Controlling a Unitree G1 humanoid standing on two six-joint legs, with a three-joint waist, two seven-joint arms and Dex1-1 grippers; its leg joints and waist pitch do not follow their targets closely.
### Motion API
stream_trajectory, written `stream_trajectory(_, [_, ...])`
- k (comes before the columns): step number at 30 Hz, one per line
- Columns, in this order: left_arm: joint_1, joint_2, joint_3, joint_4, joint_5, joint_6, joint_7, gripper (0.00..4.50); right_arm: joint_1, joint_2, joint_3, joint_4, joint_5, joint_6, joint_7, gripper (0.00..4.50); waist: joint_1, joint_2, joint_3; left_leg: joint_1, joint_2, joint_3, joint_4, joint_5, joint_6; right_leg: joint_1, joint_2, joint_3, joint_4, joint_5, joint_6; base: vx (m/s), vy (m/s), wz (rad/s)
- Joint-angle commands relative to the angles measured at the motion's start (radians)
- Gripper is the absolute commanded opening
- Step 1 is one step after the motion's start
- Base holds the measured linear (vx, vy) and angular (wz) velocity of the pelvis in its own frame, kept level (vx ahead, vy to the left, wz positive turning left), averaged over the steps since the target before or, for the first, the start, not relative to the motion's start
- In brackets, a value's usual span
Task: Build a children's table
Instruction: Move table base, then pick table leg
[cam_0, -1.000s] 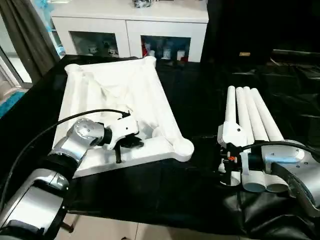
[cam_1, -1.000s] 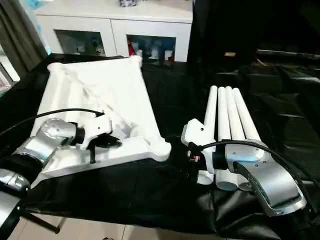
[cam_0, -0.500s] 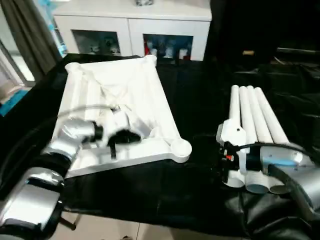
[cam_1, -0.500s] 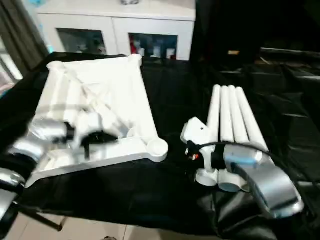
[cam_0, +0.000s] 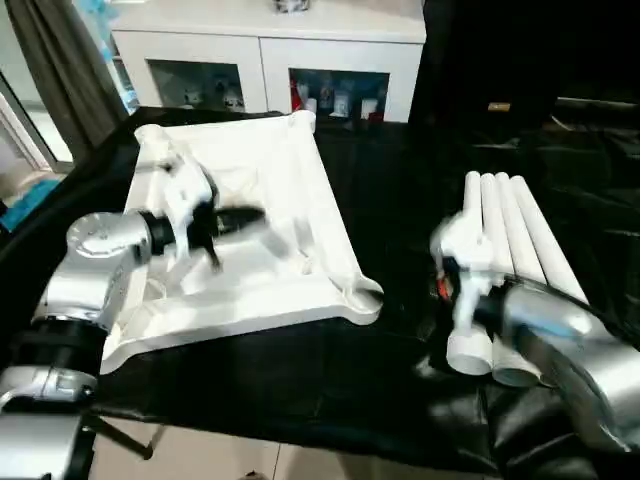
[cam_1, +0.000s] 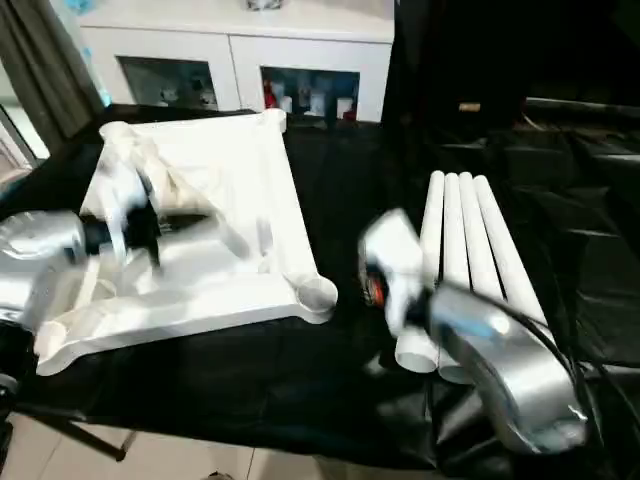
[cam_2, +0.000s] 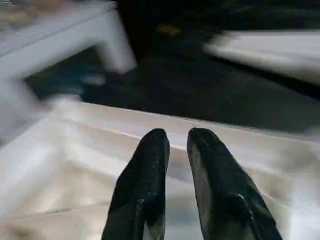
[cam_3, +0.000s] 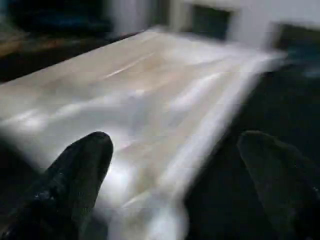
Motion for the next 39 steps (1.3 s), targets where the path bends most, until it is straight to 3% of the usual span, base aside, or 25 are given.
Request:
stream_trajectory(1, [0.063, -0.062, 0.04, -0.06, 0.035, 0.058, 0.182, 0.95, -0.027, 0.039, -0.063, 0.055, -0.032, 0.06, -0.132, 4.5, 0.0, -0.023, -0.056, 0.01, 0.084, -0.031, -0.087, -0.067, 0.009, 0.041, -0.081, 0.051, -0.067, -0.056, -0.277, 0.0, 0.0, 0.0])
stream_trajectory(2, [0.115, -0.103, 0.053, -0.127, 0.045, 0.072, 0.234, 0.95, -0.047, 0.075, -0.103, 0.078, -0.027, 0.084, -0.192, 4.5, 0.003, -0.027, -0.058, 0.01, 0.081, -0.029, -0.087, -0.06, 0.013, 0.041, -0.078, 0.05, -0.071, -0.063, -0.268, 0.0, 0.0, 0.0])
stream_trajectory(3, [0.163, -0.136, 0.059, -0.198, 0.051, 0.076, 0.267, 0.95, -0.06, 0.1, -0.135, 0.094, -0.023, 0.109, -0.24, 4.5, 0.005, -0.019, -0.067, 0.012, 0.086, -0.031, -0.085, 0.0, 0.018, 0.041, -0.072, 0.049, -0.056, 0.037, -0.261, 0.0, 0.0, 0.0])
stream_trajectory(4, [0.163, -0.136, 0.059, -0.198, 0.051, 0.076, 0.267, 0.95, -0.06, 0.1, -0.135, 0.094, -0.023, 0.109, -0.24, 4.5, 0.005, -0.019, -0.067, 0.012, 0.086, -0.031, -0.085, 0.0, 0.018, 0.041, -0.072, 0.049, -0.056, 0.037, -0.261, 0.0, 0.0, 0.0])
stream_trajectory(5, [0.208, -0.168, 0.063, -0.278, 0.047, 0.089, 0.283, 0.95, -0.066, 0.096, -0.132, 0.103, -0.042, 0.138, -0.255, 4.5, 0.004, -0.048, -0.067, 0.011, 0.082, -0.026, -0.083, 0.042, 0.034, 0.039, -0.062, 0.047, -0.056, 0.108, -0.256, 0.0, 0.0, 0.0])
stream_trajectory(6, [0.234, -0.185, 0.063, -0.335, 0.044, 0.091, 0.287, 0.95, -0.07, 0.092, -0.128, 0.108, -0.056, 0.158, -0.264, 4.5, 0.013, -0.039, -0.07, 0.01, 0.08, -0.028, -0.077, 0.086, 0.051, 0.042, -0.067, 0.045, -0.046, 0.188, -0.263, 0.0, 0.0, 0.0])
stream_trajectory(9, [0.253, -0.184, 0.057, -0.416, 0.01, 0.127, 0.267, 0.95, -0.079, 0.083, -0.126, 0.109, -0.063, 0.194, -0.272, 4.5, 0.018, -0.044, -0.069, 0.011, 0.077, -0.026, -0.074, 0.096, 0.065, 0.039, -0.063, 0.045, -0.045, 0.225, -0.266, 0.0, 0.0, 0.0])
stream_trajectory(10, [0.255, -0.175, 0.05, -0.434, -0.003, 0.139, 0.255, 0.95, -0.084, 0.084, -0.132, 0.108, -0.059, 0.205, -0.276, 4.5, 0.022, -0.058, -0.065, 0.006, 0.078, -0.026, -0.078, 0.079, 0.07, 0.043, -0.068, 0.046, -0.044, 0.201, -0.269, 0.0, 0.0, 0.0])
stream_trajectory(11, [0.26, -0.152, 0.035, -0.469, -0.026, 0.162, 0.228, 0.95, -0.095, 0.087, -0.144, 0.107, -0.052, 0.228, -0.284, 4.5, 0.024, -0.048, -0.062, 0.008, 0.078, -0.026, -0.079, 0.059, 0.064, 0.038, -0.068, 0.046, -0.046, 0.161, -0.264, 0.0, 0.0, 0.0])
stream_trajectory(13, [0.276, -0.093, -0.004, -0.534, -0.053, 0.213, 0.163, 0.95, -0.12, 0.101, -0.174, 0.11, -0.048, 0.278, -0.308, 4.5, 0.02, -0.047, -0.058, 0.01, 0.077, -0.024, -0.083, 0.027, 0.042, 0.034, -0.062, 0.046, -0.049, 0.1, -0.251, 0.0, 0.0, 0.0])
stream_trajectory(14, [0.294, -0.076, -0.02, -0.591, -0.052, 0.271, 0.145, 0.95, -0.139, 0.115, -0.198, 0.117, -0.042, 0.321, -0.34, 4.5, 0.021, -0.037, -0.057, 0.012, 0.076, -0.026, -0.084, 0.018, 0.03, 0.032, -0.061, 0.045, -0.049, 0.088, -0.247, 0.0, 0.0, 0.0])
stream_trajectory(16, [0.303, -0.065, -0.037, -0.629, -0.062, 0.305, 0.118, 0.95, -0.145, 0.115, -0.211, 0.121, -0.036, 0.347, -0.35, 4.5, 0.017, -0.042, -0.056, 0.013, 0.076, -0.025, -0.086, 0.013, 0.003, 0.034, -0.059, 0.045, -0.05, 0.087, -0.24, 0.0, 0.0, 0.0])
stream_trajectory(17, [0.304, -0.054, -0.044, -0.639, -0.064, 0.315, 0.1, 0.95, -0.145, 0.116, -0.216, 0.12, -0.036, 0.358, -0.354, 4.5, 0.018, -0.035, -0.057, 0.015, 0.074, -0.024, -0.085, 0.002, -0.014, 0.032, -0.057, 0.046, -0.052, 0.087, -0.234, 0.0, 0.0, 0.0])
stream_trajectory(18, [0.305, -0.042, -0.053, -0.652, -0.068, 0.328, 0.08, 0.95, -0.145, 0.117, -0.222, 0.12, -0.036, 0.371, -0.359, 4.5, 0.018, -0.043, -0.056, 0.015, 0.074, -0.022, -0.086, -0.003, -0.017, 0.033, -0.057, 0.047, -0.053, 0.087, -0.229, 0.0, 0.0, 0.0])
stream_trajectory(19, [0.304, 0.0, -0.082, -0.684, -0.091, 0.367, 0.016, 0.95, -0.143, 0.111, -0.232, 0.114, -0.041, 0.407, -0.364, 4.5, 0.022, -0.037, -0.059, 0.013, 0.071, -0.025, -0.086, 0.008, -0.026, 0.035, -0.056, 0.047, -0.049, 0.093, -0.218, 0.0, 0.0, 0.0])
stream_trajectory(23, [0.298, 0.039, -0.104, -0.716, -0.147, 0.396, -0.045, 0.95, -0.14, 0.1, -0.239, 0.103, -0.035, 0.451, -0.357, 4.5, 0.019, -0.037, -0.056, 0.011, 0.07, -0.023, -0.09, -0.029, -0.055, 0.036, -0.055, 0.048, -0.052, 0.062, -0.211, 0.0, 0.0, 0.0])
stream_trajectory(25, [0.294, 0.053, -0.126, -0.737, -0.175, 0.424, -0.069, 0.95, -0.138, 0.095, -0.242, 0.092, -0.032, 0.546, -0.355, 4.5, 0.016, -0.047, -0.054, 0.011, 0.069, -0.021, -0.091, -0.046, -0.062, 0.036, -0.052, 0.05, -0.056, 0.041, -0.208, 0.0, 0.0, 0.0])
stream_trajectory(27, [0.293, 0.059, -0.137, -0.747, -0.181, 0.435, -0.08, 0.95, -0.136, 0.09, -0.238, 0.088, -0.036, 0.585, -0.357, 4.5, 0.018, -0.043, -0.054, 0.01, 0.069, -0.022, -0.09, -0.046, -0.065, 0.035, -0.054, 0.051, -0.055, 0.021, -0.202, 0.0, 0.0, 0.0])
stream_trajectory(29, [0.294, 0.074, -0.179, -0.766, -0.155, 0.435, -0.112, 0.95, -0.14, 0.1, -0.261, 0.088, -0.033, 0.691, -0.374, 4.5, 0.016, -0.047, -0.053, 0.009, 0.069, -0.022, -0.091, -0.048, -0.068, 0.036, -0.053, 0.053, -0.058, -0.002, -0.194, 0.0, 0.0, 0.0])
stream_trajectory(32, [0.291, 0.095, -0.22, -0.788, -0.159, 0.462, -0.152, 0.95, -0.146, 0.104, -0.281, 0.096, -0.036, 0.782, -0.383, 4.5, 0.015, -0.047, -0.05, 0.012, 0.069, -0.021, -0.092, -0.072, -0.082, 0.032, -0.054, 0.055, -0.062, -0.061, -0.179, 0.0, 0.0, 0.0])
stream_trajectory(35, [0.283, 0.097, -0.229, -0.797, -0.183, 0.481, -0.164, 0.95, -0.147, 0.112, -0.292, 0.096, -0.039, 0.807, -0.385, 4.5, 0.013, -0.043, -0.048, 0.015, 0.069, -0.022, -0.094, -0.121, -0.109, 0.027, -0.054, 0.057, -0.068, -0.14, -0.162, 0.0, 0.0, 0.0])
stream_trajectory(39, [0.269, 0.101, -0.246, -0.787, -0.176, 0.477, -0.157, 0.95, -0.153, 0.122, -0.302, 0.103, -0.033, 0.849, -0.375, 4.5, 0.012, -0.045, -0.048, 0.015, 0.068, -0.023, -0.096, -0.128, -0.111, 0.026, -0.052, 0.057, -0.069, -0.148, -0.153, 0.0, 0.0, 0.0])
